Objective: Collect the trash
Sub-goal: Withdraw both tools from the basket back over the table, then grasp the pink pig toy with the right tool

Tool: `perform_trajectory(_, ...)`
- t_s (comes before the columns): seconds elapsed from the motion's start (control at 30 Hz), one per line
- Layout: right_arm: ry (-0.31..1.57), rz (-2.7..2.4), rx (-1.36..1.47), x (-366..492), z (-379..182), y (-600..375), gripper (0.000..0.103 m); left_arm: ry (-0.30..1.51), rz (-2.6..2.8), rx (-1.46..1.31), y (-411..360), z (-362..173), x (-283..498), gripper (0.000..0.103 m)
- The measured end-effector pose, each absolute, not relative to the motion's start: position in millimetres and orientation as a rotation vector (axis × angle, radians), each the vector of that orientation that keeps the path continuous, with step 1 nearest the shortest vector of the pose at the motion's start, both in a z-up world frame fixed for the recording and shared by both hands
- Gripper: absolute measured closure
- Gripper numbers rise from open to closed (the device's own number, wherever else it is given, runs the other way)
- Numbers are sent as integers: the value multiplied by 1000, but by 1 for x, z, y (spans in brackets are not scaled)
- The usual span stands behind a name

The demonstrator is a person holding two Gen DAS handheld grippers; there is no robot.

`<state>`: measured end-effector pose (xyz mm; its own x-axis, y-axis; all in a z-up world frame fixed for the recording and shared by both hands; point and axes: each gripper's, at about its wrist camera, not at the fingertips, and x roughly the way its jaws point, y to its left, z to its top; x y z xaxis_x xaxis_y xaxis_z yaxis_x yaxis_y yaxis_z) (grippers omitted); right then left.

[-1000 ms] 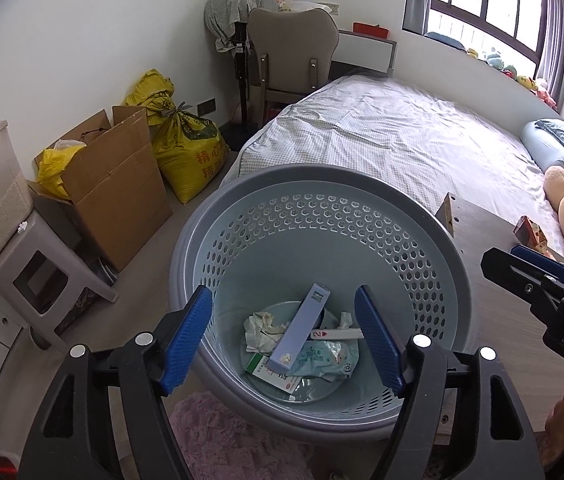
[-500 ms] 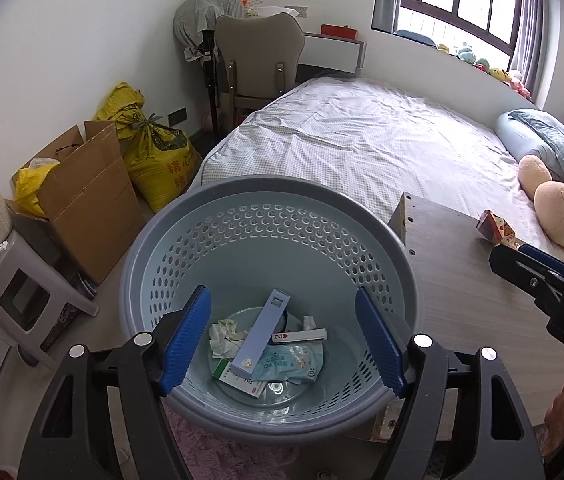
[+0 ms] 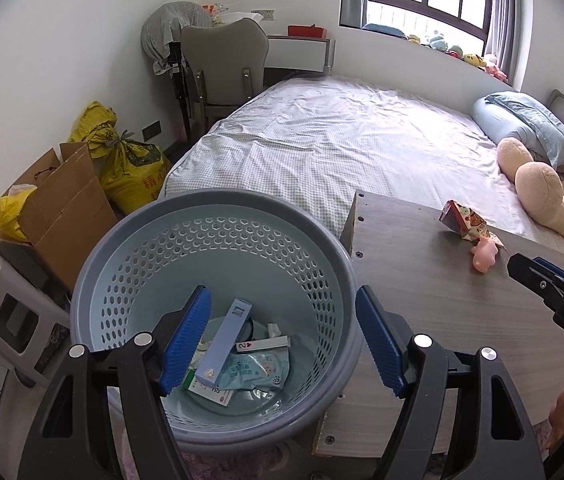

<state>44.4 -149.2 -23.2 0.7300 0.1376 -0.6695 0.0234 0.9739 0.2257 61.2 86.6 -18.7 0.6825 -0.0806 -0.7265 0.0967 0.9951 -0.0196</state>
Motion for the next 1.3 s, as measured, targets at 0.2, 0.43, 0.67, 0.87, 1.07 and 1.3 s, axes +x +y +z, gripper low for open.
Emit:
perform_trajectory(0.2, 786, -4, 241, 52, -43, -177, 39, 828, -136, 46, 62, -23, 69, 32)
perform_trajectory(0.43, 821, -34, 256, 69, -61, -194, 39, 842, -175, 63, 41, -31, 83, 32)
perform_trajectory(0.67, 856, -70, 268, 100, -70, -196, 39, 856, -199, 66, 32, -39, 95, 32)
perform_trajectory(0.87, 888, -121, 240, 119, -78, -194, 39, 871, -216, 67, 25, -47, 100, 32)
perform_trajectory(1.07, 908, -162, 209, 126, -84, -190, 40, 884, -235, 65, 21, -52, 103, 32)
perform_trajectory(1.3, 919, -156, 198, 130, -88, -186, 67, 878, -249, 65, 18, -49, 100, 32)
